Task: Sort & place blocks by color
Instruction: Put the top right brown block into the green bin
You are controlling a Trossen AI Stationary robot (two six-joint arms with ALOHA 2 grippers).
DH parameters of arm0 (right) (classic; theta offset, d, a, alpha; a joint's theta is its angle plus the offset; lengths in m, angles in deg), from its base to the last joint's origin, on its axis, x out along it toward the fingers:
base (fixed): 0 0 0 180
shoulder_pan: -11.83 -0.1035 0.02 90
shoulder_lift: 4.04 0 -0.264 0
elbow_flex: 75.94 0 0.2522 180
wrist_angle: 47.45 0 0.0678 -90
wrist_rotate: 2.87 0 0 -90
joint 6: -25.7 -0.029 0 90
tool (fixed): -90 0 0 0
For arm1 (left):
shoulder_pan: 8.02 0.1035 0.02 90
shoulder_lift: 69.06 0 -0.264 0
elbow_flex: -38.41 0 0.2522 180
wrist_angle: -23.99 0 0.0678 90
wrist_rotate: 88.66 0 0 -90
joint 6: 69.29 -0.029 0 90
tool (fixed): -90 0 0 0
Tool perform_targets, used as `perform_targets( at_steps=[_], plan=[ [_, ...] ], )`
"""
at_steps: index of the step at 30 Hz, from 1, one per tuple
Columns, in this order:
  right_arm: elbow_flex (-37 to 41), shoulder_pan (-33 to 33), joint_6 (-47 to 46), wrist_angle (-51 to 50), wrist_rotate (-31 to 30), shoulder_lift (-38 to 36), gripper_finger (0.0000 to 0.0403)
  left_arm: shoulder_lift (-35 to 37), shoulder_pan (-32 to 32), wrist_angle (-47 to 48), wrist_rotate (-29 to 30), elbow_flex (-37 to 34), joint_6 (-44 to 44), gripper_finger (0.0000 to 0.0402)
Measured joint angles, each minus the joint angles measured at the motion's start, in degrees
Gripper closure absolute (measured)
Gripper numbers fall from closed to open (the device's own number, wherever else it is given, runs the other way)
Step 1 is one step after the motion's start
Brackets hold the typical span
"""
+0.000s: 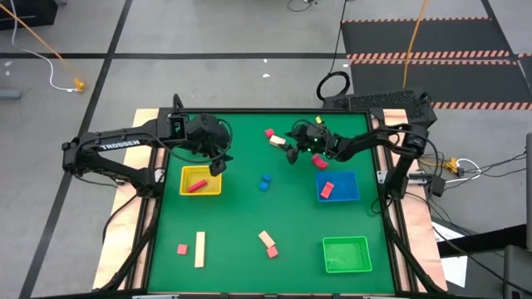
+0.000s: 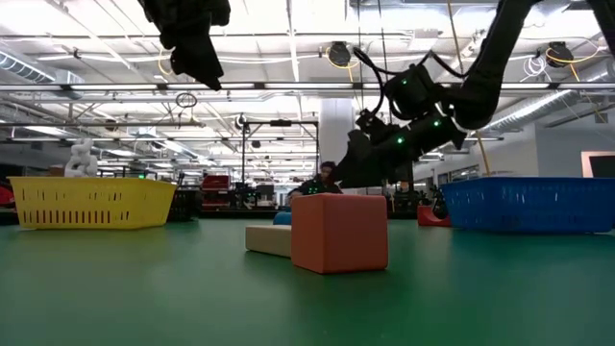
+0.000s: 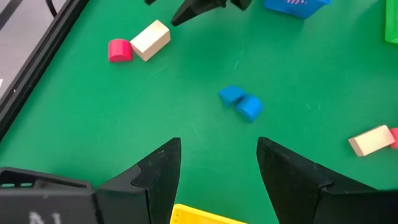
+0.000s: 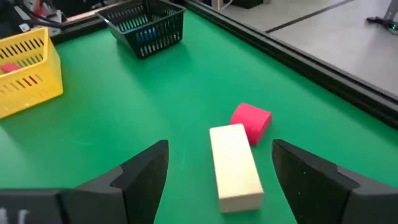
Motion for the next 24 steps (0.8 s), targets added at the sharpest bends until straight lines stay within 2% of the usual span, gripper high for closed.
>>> perform_targets(
  at_steps=[9, 16, 20, 24],
  plan=[
    [-5.9, 0.0, 0.7, -0.2, -0.3, 6.8, 0.0125, 1.3, 0.8, 1.3, 0.0, 0.0, -1.8, 0.019],
    [-9.3, 0.1, 3.6, -10.8, -3.1, 9.0, 0.0126, 1.3, 0.9, 2.6, -0.1, 0.0, -1.8, 0.019],
    [-9.4, 0.1, 4.1, -11.9, -3.2, 9.0, 0.0127, 1.3, 0.9, 2.7, -0.1, 0.0, -2.1, 0.019],
    [-9.4, 0.0, 1.0, -12.6, -3.2, 9.0, 0.0156, 1.3, 1.3, 2.6, -0.1, 0.0, -2.2, 0.019]
  ],
)
